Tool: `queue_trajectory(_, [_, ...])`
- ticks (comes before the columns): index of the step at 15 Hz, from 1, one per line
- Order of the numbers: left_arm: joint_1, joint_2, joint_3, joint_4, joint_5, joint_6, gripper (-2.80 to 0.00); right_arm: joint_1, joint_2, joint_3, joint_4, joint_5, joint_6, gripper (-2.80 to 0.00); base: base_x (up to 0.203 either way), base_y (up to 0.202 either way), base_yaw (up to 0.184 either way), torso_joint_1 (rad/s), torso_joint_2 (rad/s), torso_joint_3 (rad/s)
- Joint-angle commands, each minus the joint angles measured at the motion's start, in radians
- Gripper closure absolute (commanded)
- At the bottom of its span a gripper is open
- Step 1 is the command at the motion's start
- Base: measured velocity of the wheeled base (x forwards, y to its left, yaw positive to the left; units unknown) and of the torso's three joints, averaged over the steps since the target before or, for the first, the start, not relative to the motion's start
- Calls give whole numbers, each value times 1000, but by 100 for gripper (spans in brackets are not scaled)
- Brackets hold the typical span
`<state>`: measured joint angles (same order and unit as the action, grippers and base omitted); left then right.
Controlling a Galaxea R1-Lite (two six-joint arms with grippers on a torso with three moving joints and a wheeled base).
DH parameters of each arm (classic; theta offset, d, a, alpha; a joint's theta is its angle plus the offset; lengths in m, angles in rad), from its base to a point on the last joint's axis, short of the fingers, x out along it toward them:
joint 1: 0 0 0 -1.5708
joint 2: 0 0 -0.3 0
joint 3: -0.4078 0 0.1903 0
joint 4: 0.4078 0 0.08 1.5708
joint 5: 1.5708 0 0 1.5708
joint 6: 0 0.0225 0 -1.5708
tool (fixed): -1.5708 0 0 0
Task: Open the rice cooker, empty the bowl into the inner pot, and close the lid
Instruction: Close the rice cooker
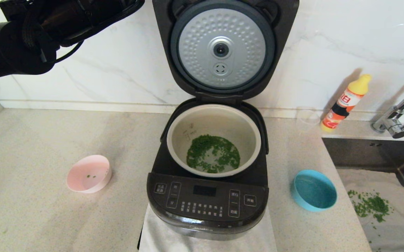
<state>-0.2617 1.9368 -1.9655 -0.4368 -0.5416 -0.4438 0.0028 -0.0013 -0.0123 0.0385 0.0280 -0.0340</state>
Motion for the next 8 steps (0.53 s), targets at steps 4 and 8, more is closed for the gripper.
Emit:
queue_trajectory(4, [-1, 10, 1, 1, -26, -9, 0, 0, 0, 0, 0, 1, 0, 0, 0, 0, 0, 0, 0, 0])
queue_trajectory(8, [1, 7, 2, 6, -57, -67, 0, 0, 0, 0, 0, 1, -1, 0, 0, 0, 0, 0, 0, 0])
